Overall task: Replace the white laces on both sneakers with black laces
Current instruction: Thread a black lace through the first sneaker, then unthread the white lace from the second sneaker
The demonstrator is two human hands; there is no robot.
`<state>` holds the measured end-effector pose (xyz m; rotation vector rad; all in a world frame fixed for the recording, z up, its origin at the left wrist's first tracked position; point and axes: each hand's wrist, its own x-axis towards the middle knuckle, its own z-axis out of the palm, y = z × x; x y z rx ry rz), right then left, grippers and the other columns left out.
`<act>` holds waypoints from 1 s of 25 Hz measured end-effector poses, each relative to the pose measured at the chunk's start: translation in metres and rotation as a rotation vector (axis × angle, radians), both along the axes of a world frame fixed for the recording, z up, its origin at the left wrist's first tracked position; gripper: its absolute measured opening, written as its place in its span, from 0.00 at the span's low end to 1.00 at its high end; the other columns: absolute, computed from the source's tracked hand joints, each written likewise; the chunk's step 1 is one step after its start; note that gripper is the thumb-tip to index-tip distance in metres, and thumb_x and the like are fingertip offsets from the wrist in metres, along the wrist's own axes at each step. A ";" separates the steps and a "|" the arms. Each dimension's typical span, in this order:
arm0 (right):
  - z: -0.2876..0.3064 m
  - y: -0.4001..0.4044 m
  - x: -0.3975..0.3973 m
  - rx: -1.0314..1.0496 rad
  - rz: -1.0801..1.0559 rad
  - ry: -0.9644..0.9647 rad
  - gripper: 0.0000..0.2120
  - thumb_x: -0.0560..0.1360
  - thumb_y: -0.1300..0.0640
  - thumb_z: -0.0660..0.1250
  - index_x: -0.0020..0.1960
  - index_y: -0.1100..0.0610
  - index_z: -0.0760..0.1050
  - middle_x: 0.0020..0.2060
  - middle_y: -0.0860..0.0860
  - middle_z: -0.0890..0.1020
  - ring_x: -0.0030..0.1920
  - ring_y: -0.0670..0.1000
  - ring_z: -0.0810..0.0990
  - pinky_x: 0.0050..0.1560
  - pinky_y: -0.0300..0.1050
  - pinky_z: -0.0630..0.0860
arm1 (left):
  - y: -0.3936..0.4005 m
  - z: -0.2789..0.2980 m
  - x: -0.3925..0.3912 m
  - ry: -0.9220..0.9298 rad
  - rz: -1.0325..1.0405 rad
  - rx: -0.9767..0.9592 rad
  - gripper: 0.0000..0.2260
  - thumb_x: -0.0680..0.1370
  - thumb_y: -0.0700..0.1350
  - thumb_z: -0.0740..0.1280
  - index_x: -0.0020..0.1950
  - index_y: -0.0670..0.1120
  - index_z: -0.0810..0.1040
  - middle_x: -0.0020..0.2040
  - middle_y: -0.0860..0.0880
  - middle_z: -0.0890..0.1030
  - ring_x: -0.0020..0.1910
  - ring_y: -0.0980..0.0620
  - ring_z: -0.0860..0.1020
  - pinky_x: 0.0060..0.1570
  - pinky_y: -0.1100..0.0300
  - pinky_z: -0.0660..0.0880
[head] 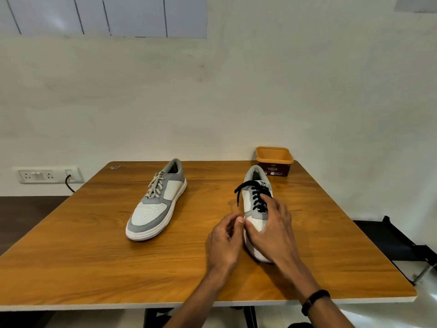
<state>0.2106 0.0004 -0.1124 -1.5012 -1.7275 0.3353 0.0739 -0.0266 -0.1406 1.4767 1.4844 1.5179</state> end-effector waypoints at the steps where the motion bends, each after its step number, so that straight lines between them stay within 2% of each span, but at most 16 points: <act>1: 0.000 0.003 -0.001 -0.001 0.008 -0.009 0.39 0.75 0.42 0.74 0.81 0.47 0.61 0.76 0.51 0.65 0.76 0.55 0.64 0.71 0.55 0.73 | 0.000 -0.001 -0.002 0.035 -0.039 -0.006 0.14 0.85 0.55 0.63 0.70 0.57 0.79 0.59 0.66 0.81 0.58 0.69 0.80 0.57 0.61 0.82; 4: 0.002 0.010 -0.001 -0.004 0.035 -0.011 0.39 0.75 0.43 0.74 0.81 0.47 0.61 0.77 0.51 0.65 0.77 0.55 0.63 0.71 0.54 0.72 | 0.002 -0.001 -0.002 0.081 -0.078 0.002 0.15 0.86 0.54 0.62 0.72 0.57 0.78 0.58 0.68 0.80 0.58 0.68 0.80 0.58 0.60 0.82; 7: 0.005 0.010 -0.005 -0.035 0.020 -0.031 0.41 0.76 0.43 0.74 0.82 0.47 0.59 0.80 0.53 0.61 0.79 0.57 0.59 0.73 0.58 0.72 | 0.003 -0.001 -0.004 0.098 -0.067 -0.003 0.16 0.86 0.54 0.62 0.74 0.55 0.77 0.62 0.62 0.81 0.60 0.65 0.80 0.60 0.58 0.81; 9: 0.005 0.004 -0.011 0.080 -0.023 -0.131 0.37 0.76 0.46 0.74 0.81 0.49 0.62 0.81 0.55 0.60 0.80 0.59 0.59 0.74 0.62 0.72 | 0.004 -0.005 -0.015 0.119 -0.064 -0.009 0.17 0.86 0.55 0.63 0.74 0.55 0.76 0.65 0.58 0.82 0.63 0.62 0.80 0.62 0.56 0.81; 11: 0.004 -0.005 -0.022 0.254 0.058 -0.213 0.30 0.78 0.49 0.73 0.77 0.51 0.69 0.79 0.56 0.64 0.79 0.59 0.62 0.74 0.60 0.72 | 0.006 -0.010 -0.034 0.163 -0.029 0.000 0.18 0.85 0.56 0.64 0.74 0.56 0.75 0.68 0.57 0.80 0.65 0.58 0.79 0.63 0.54 0.80; 13: -0.001 -0.016 -0.042 0.251 0.233 -0.242 0.23 0.81 0.50 0.70 0.75 0.51 0.72 0.77 0.54 0.67 0.78 0.55 0.64 0.75 0.57 0.71 | 0.004 -0.012 -0.059 0.250 0.089 0.025 0.15 0.85 0.56 0.64 0.72 0.57 0.76 0.68 0.56 0.79 0.68 0.55 0.76 0.65 0.50 0.78; 15: -0.011 -0.026 -0.065 0.124 0.382 -0.278 0.21 0.83 0.48 0.65 0.75 0.50 0.72 0.76 0.52 0.68 0.77 0.52 0.64 0.76 0.53 0.69 | -0.004 -0.009 -0.084 0.397 0.260 0.082 0.14 0.84 0.54 0.65 0.70 0.59 0.76 0.69 0.52 0.75 0.71 0.51 0.72 0.68 0.47 0.74; 17: -0.020 -0.026 -0.083 0.058 0.434 -0.362 0.19 0.85 0.44 0.60 0.74 0.48 0.72 0.76 0.51 0.68 0.75 0.51 0.65 0.74 0.47 0.67 | -0.009 0.001 -0.113 0.575 0.429 0.173 0.16 0.83 0.54 0.67 0.71 0.56 0.75 0.74 0.48 0.70 0.76 0.46 0.66 0.75 0.42 0.66; 19: -0.022 -0.016 -0.093 0.013 0.448 -0.395 0.21 0.85 0.42 0.57 0.74 0.48 0.72 0.76 0.50 0.70 0.75 0.50 0.65 0.74 0.46 0.64 | -0.001 0.013 -0.152 0.689 0.579 0.091 0.24 0.82 0.59 0.67 0.77 0.54 0.70 0.78 0.45 0.65 0.80 0.43 0.61 0.79 0.40 0.54; 20: -0.021 -0.010 -0.095 -0.012 0.456 -0.393 0.22 0.85 0.41 0.57 0.75 0.48 0.72 0.76 0.49 0.70 0.76 0.50 0.64 0.75 0.46 0.63 | 0.006 0.020 -0.175 0.680 0.599 -0.041 0.30 0.81 0.62 0.67 0.80 0.53 0.66 0.80 0.44 0.63 0.80 0.41 0.61 0.79 0.40 0.53; 22: -0.020 0.001 -0.097 -0.035 0.456 -0.377 0.22 0.85 0.41 0.59 0.75 0.49 0.72 0.76 0.48 0.70 0.76 0.49 0.64 0.76 0.46 0.63 | 0.021 0.029 -0.210 0.538 0.495 -0.298 0.40 0.78 0.67 0.67 0.83 0.49 0.60 0.81 0.42 0.66 0.79 0.39 0.66 0.76 0.41 0.64; 23: -0.020 0.005 -0.099 -0.043 0.448 -0.362 0.22 0.84 0.41 0.59 0.75 0.49 0.72 0.76 0.48 0.71 0.76 0.48 0.65 0.75 0.45 0.63 | 0.025 0.028 -0.217 0.489 0.430 -0.346 0.41 0.77 0.69 0.67 0.83 0.48 0.62 0.79 0.42 0.70 0.76 0.40 0.69 0.73 0.42 0.70; 25: -0.019 0.011 -0.103 -0.093 0.427 -0.286 0.23 0.84 0.40 0.59 0.74 0.50 0.73 0.74 0.47 0.73 0.74 0.48 0.66 0.73 0.44 0.64 | 0.027 0.018 -0.212 0.467 0.404 -0.301 0.40 0.76 0.72 0.66 0.80 0.48 0.68 0.75 0.44 0.76 0.72 0.41 0.74 0.68 0.44 0.75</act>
